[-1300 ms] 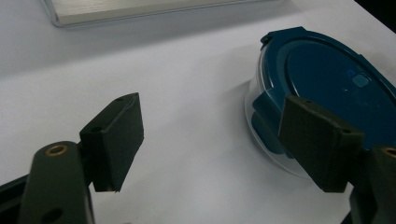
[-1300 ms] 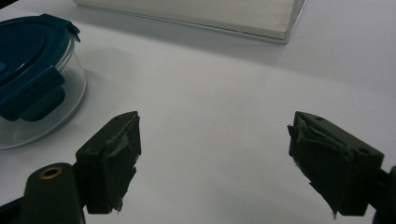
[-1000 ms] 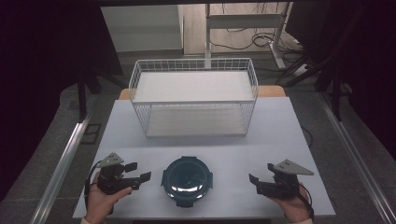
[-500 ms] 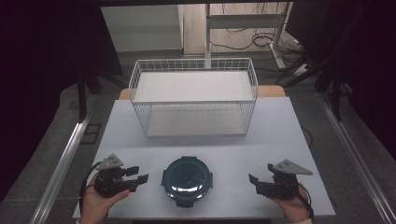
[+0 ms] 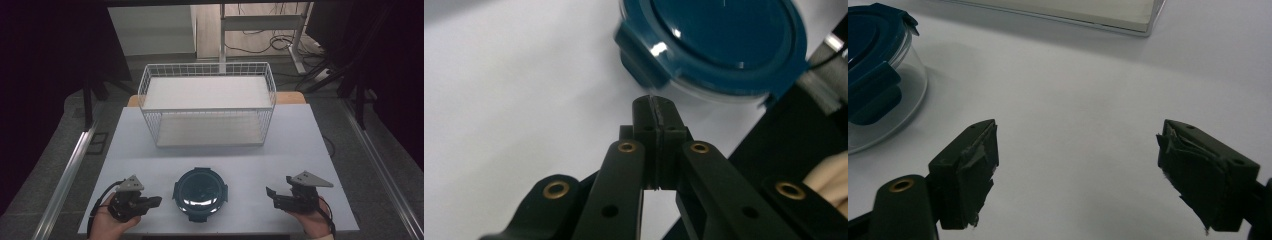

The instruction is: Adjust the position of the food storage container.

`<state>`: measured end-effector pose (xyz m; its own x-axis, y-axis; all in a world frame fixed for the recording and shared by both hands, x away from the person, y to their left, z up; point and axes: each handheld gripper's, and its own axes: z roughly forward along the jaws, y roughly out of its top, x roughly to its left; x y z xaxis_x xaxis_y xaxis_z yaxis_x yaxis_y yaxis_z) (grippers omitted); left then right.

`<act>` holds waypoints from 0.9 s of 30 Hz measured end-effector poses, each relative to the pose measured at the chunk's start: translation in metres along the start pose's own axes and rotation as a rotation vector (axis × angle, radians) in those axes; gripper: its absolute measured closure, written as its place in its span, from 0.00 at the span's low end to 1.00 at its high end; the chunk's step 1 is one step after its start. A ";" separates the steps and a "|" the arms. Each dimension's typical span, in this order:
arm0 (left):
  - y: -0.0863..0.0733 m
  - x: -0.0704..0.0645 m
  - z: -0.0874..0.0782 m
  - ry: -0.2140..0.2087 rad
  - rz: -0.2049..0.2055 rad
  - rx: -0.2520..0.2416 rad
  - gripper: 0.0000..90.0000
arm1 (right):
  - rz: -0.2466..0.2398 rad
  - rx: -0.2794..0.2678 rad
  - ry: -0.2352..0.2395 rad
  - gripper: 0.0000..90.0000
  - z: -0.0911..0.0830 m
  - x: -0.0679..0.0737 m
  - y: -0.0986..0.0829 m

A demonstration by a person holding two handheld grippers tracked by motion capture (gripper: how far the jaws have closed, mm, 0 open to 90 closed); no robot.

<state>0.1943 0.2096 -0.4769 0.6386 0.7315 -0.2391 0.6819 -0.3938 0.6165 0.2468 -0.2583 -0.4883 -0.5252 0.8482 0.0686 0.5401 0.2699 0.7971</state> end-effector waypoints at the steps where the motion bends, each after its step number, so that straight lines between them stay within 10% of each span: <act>1: -0.001 -0.001 0.001 -0.002 0.001 0.008 1.00 | 0.001 0.002 0.000 0.18 0.000 0.000 0.000; 27: 0.005 -0.029 0.039 -0.106 0.053 0.063 1.00 | -0.010 0.006 -0.011 0.19 0.002 0.002 0.000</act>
<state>0.1929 0.1646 -0.4960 0.7062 0.6470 -0.2876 0.6650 -0.4667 0.5831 0.2465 -0.2557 -0.4895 -0.5231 0.8506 0.0540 0.5390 0.2811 0.7940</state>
